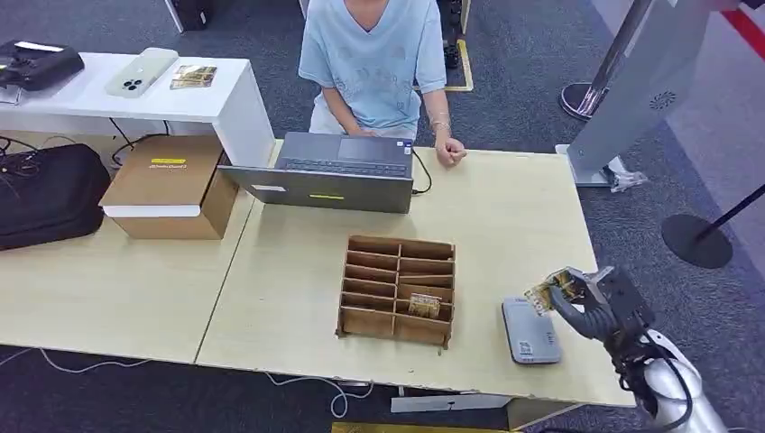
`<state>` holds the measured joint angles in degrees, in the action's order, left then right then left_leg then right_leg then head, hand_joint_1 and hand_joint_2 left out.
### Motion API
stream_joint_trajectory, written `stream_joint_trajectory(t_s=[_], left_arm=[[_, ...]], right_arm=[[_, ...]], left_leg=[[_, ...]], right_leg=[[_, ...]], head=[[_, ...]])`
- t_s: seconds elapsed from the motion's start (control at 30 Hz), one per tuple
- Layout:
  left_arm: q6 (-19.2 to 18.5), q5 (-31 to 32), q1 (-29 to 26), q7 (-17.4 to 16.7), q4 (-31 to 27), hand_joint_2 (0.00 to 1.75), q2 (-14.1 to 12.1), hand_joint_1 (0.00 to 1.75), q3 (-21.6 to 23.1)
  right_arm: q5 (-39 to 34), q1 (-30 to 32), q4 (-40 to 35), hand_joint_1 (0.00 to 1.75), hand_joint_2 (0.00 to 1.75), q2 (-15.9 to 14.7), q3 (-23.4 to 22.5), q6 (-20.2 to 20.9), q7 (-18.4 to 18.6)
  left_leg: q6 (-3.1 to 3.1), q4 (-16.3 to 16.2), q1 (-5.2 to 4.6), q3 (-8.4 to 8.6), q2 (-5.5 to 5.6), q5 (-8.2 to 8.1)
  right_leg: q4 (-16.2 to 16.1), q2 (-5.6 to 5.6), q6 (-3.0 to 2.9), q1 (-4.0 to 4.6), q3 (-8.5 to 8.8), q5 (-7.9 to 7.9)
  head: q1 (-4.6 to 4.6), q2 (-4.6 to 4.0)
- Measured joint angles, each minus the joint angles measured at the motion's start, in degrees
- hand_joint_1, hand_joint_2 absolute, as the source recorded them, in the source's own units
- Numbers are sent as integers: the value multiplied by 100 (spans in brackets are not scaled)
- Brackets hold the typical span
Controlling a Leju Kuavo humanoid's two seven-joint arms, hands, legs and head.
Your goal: Pass the card to the sensor for recognition and then transmit it.
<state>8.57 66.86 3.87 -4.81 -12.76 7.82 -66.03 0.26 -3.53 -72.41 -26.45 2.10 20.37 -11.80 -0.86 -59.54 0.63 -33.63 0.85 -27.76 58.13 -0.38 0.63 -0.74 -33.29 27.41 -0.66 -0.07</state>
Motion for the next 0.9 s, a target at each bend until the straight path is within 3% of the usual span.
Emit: stream_joint_trajectory(t_s=[0.4, 0.57, 0.9], left_arm=[[-46, 44, -7, 2, 2, 0, -2, 0, -9], [37, 146, -6, 177, 2, 0, 0, 0, -7], [-4, 240, -4, 158, 2, 0, -2, 0, -7]], right_arm=[[406, 230, -164, 175, 175, 20, -87, -339, 59], [448, 387, -234, 175, 175, 83, -181, -323, 55], [750, 411, -192, 175, 175, 107, -249, -363, 177]], left_leg=[[0, 0, 0, -1, 0, 0], [0, 0, 0, 0, -1, -1], [0, 0, 0, 0, -4, 0]], right_leg=[[0, 0, 0, 0, 0, 0], [0, 1, 0, 0, -1, 1], [0, 3, 0, 0, 0, 0]], head=[[2, 0], [2, 0], [0, 0]])
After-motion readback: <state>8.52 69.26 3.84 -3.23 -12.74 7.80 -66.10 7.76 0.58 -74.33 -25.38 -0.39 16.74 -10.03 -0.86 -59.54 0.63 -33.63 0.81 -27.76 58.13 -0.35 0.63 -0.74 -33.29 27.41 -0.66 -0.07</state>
